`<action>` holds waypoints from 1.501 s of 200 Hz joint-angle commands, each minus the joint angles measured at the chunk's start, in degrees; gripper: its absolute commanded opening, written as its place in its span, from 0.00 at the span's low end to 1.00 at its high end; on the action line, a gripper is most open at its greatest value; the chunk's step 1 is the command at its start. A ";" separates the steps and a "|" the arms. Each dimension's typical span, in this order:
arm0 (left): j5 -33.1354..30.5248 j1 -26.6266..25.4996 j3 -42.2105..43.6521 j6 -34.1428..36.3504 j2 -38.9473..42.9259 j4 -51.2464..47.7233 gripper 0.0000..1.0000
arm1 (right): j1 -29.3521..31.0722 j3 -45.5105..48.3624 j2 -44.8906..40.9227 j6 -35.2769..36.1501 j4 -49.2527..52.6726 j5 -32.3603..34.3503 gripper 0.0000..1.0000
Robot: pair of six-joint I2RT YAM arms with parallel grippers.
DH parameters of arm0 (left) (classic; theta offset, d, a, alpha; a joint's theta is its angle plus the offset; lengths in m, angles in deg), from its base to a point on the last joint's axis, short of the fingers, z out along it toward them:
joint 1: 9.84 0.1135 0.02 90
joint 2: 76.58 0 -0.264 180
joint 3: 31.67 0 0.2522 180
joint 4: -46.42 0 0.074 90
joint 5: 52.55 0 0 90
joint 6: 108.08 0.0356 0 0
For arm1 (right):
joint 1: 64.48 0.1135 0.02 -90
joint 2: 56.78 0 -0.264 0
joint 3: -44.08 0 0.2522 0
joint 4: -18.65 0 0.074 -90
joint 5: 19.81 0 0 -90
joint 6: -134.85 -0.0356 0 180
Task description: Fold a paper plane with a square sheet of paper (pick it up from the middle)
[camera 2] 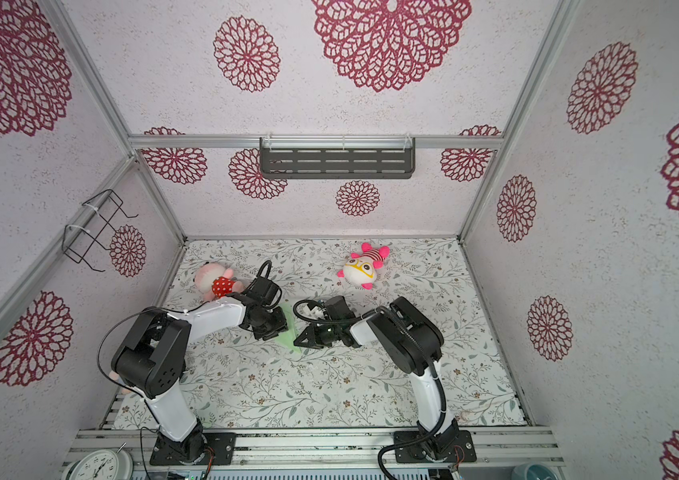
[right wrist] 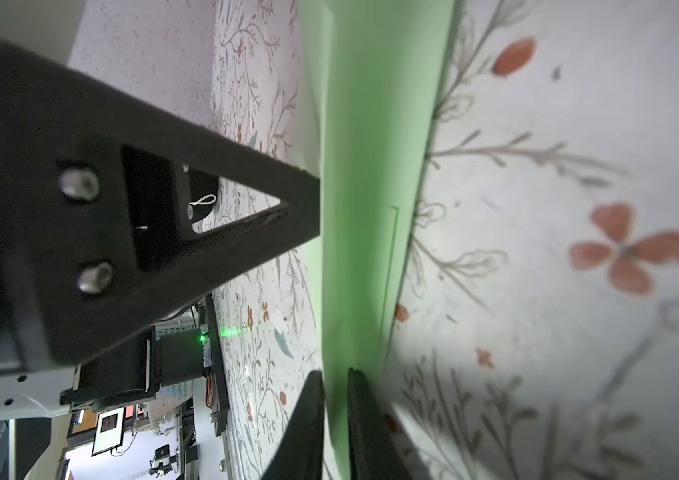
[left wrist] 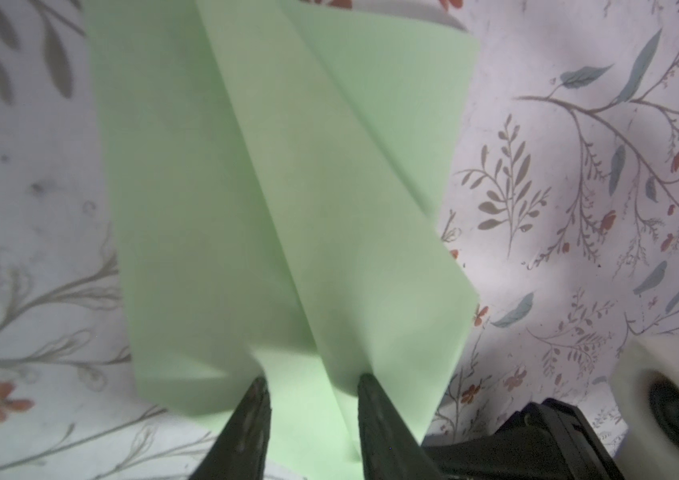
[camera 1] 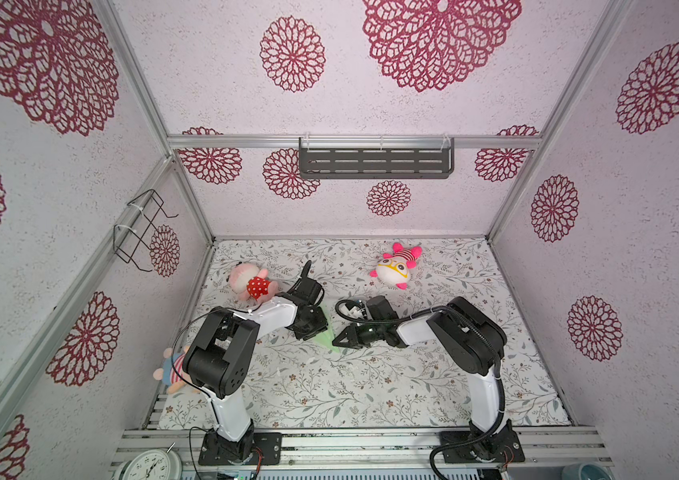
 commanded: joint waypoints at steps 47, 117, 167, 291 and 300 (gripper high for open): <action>-3.19 -0.60 4.44 -0.77 -6.57 -4.16 0.39 | 0.22 -1.68 -2.81 5.02 6.67 0.03 0.13; -2.79 -0.76 4.87 -1.14 -6.67 -3.68 0.40 | 2.13 -4.11 -0.40 9.39 13.07 4.18 0.09; -3.63 -0.76 4.79 -0.80 -6.41 -4.41 0.40 | 1.25 -4.72 -5.52 9.33 13.40 3.87 0.17; -3.73 -0.76 4.72 -0.36 -7.07 -4.86 0.39 | 1.38 -4.81 -3.59 10.11 15.77 3.58 0.09; -3.72 -0.76 4.75 -0.36 -7.10 -4.90 0.39 | 1.41 -4.89 -3.25 10.13 15.95 3.86 0.09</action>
